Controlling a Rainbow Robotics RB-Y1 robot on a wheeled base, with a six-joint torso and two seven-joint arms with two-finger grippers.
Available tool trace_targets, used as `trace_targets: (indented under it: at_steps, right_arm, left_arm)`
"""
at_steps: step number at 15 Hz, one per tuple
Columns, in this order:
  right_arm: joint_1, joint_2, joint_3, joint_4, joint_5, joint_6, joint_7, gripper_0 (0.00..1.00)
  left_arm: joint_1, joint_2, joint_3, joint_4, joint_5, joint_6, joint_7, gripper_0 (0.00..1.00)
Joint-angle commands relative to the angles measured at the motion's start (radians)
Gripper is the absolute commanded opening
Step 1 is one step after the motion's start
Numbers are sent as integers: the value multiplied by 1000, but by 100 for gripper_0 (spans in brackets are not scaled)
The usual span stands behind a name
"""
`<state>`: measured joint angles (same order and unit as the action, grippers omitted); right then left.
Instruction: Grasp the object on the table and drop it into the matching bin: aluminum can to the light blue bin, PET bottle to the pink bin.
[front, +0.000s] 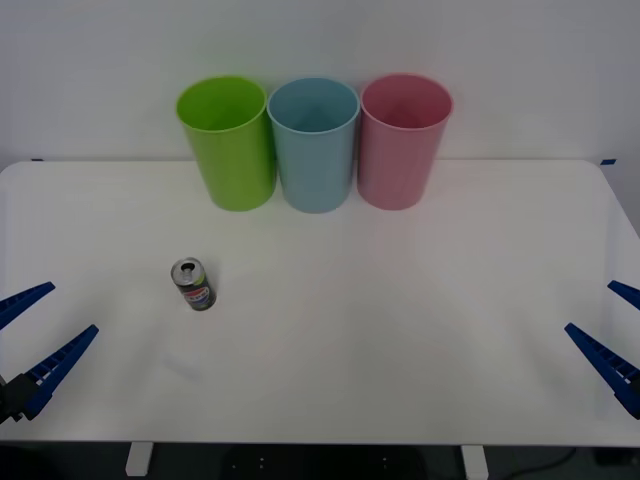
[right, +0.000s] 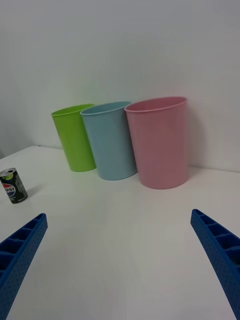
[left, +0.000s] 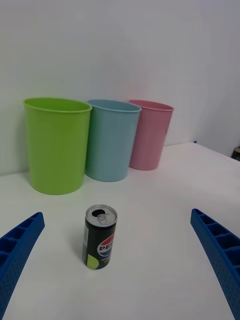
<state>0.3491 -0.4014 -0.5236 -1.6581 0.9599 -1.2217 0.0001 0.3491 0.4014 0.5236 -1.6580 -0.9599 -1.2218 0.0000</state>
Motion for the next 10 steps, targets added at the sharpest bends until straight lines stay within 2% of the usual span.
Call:
trace_targets:
  at_steps: [1,3,10]
  right_arm:
    - [0,0,0,0,0,0,0,100]
    - [0,0,0,0,0,0,0,100]
    - [0,0,0,0,0,0,0,100]
  left_arm:
    - [0,0,0,0,0,0,0,100]
    - [5,-36,-14,20,-5,-2,-3,100]
    - [5,-33,-30,17,-11,10,-25,100]
